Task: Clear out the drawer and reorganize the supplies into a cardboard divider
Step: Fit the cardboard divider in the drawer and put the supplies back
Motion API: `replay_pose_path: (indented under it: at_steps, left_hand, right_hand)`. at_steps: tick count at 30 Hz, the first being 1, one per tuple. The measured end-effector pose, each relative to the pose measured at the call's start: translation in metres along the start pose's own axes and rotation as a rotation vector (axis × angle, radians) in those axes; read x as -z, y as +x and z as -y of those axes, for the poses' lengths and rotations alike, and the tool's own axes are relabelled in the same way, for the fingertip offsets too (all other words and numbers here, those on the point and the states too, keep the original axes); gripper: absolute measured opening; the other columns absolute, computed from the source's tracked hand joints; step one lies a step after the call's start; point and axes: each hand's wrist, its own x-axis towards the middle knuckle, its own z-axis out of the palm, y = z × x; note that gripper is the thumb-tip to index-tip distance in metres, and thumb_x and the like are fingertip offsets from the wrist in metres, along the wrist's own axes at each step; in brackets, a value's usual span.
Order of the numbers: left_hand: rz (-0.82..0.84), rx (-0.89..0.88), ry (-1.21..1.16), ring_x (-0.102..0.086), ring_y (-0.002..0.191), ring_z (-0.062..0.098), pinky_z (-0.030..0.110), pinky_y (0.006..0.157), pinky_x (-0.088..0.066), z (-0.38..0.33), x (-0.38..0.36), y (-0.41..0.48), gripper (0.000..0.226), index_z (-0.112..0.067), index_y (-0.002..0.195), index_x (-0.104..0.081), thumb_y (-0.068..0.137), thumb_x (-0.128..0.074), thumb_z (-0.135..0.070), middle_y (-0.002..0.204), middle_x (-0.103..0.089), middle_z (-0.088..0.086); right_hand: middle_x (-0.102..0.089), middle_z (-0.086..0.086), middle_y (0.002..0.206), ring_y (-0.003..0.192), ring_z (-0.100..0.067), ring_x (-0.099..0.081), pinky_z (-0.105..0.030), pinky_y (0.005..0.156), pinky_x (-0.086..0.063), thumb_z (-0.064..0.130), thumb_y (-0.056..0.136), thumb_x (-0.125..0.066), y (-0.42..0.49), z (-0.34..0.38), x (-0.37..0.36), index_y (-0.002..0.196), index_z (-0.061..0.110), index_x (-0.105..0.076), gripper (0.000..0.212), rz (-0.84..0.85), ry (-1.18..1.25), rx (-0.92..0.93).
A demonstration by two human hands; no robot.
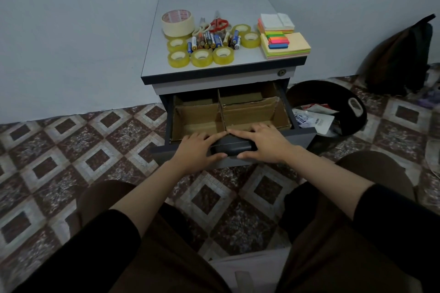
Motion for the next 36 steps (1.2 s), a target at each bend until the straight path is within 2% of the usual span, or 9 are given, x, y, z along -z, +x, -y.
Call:
replay_pose_path:
  at_steps: [4,8,13,21,26,31,36]
  left_hand:
    - [-0.031,-0.044,-0.008,-0.042,0.119,0.02,0.033,0.096,-0.03,-0.003,-0.01,-0.028,0.07,-0.035,0.147,-0.014,0.088,-0.035,-0.065,0.133,-0.045,-0.001]
    - [-0.034,-0.062,-0.072,-0.041,0.12,0.018,0.032,0.097,-0.032,-0.008,-0.012,-0.047,0.074,-0.031,0.146,-0.023,0.084,-0.046,-0.065,0.132,-0.047,-0.003]
    - [-0.009,-0.123,-0.103,-0.047,0.115,0.016,0.03,0.095,-0.038,-0.008,-0.009,-0.056,0.075,-0.028,0.141,-0.033,0.079,-0.054,-0.064,0.127,-0.052,-0.003]
    - [0.011,-0.131,-0.101,-0.048,0.113,0.018,0.031,0.094,-0.038,-0.016,-0.008,-0.065,0.073,-0.026,0.141,-0.036,0.08,-0.056,-0.061,0.123,-0.053,-0.001]
    - [0.024,-0.122,-0.114,-0.05,0.112,0.018,0.032,0.093,-0.041,-0.016,-0.007,-0.064,0.074,-0.025,0.138,-0.039,0.077,-0.06,-0.062,0.123,-0.054,-0.001]
    - [0.068,-0.135,-0.145,-0.053,0.105,0.015,0.028,0.085,-0.045,-0.015,0.0,-0.06,0.073,-0.025,0.133,-0.045,0.073,-0.064,-0.063,0.119,-0.057,-0.003]
    - [0.001,-0.155,-0.109,-0.057,0.096,0.012,0.023,0.073,-0.042,-0.017,0.001,-0.057,0.068,-0.027,0.125,-0.052,0.069,-0.066,-0.063,0.11,-0.062,-0.006]
  right_hand:
    - [-0.048,-0.01,0.122,0.115,-0.026,-0.043,-0.033,0.089,-0.038,0.067,0.083,-0.047,-0.021,0.009,-0.003,0.15,0.03,-0.014,0.083,0.021,0.005,0.045]
    - [-0.049,-0.008,0.121,0.114,-0.023,-0.044,-0.029,0.082,-0.037,0.067,0.079,-0.054,-0.036,0.018,-0.003,0.148,0.024,-0.026,0.086,0.049,0.028,0.076]
    - [-0.053,-0.005,0.121,0.112,-0.022,-0.048,-0.031,0.086,-0.042,0.067,0.074,-0.06,-0.046,0.024,-0.011,0.142,0.025,-0.038,0.083,0.014,0.109,0.07]
    - [-0.054,-0.001,0.121,0.112,-0.019,-0.05,-0.031,0.086,-0.043,0.068,0.072,-0.061,-0.053,0.026,-0.014,0.14,0.027,-0.04,0.082,0.021,0.11,0.096]
    - [-0.057,-0.002,0.119,0.109,-0.02,-0.052,-0.031,0.083,-0.045,0.072,0.073,-0.055,-0.054,0.026,-0.012,0.137,0.027,-0.043,0.079,0.029,0.174,0.088]
    - [-0.059,-0.002,0.12,0.107,-0.02,-0.056,-0.031,0.084,-0.046,0.07,0.074,-0.057,-0.051,0.029,-0.007,0.133,0.026,-0.05,0.074,0.019,0.194,0.092]
    - [-0.063,-0.001,0.116,0.103,-0.018,-0.058,-0.027,0.078,-0.044,0.071,0.072,-0.058,-0.051,0.028,-0.008,0.13,0.026,-0.054,0.074,-0.002,0.198,0.091]
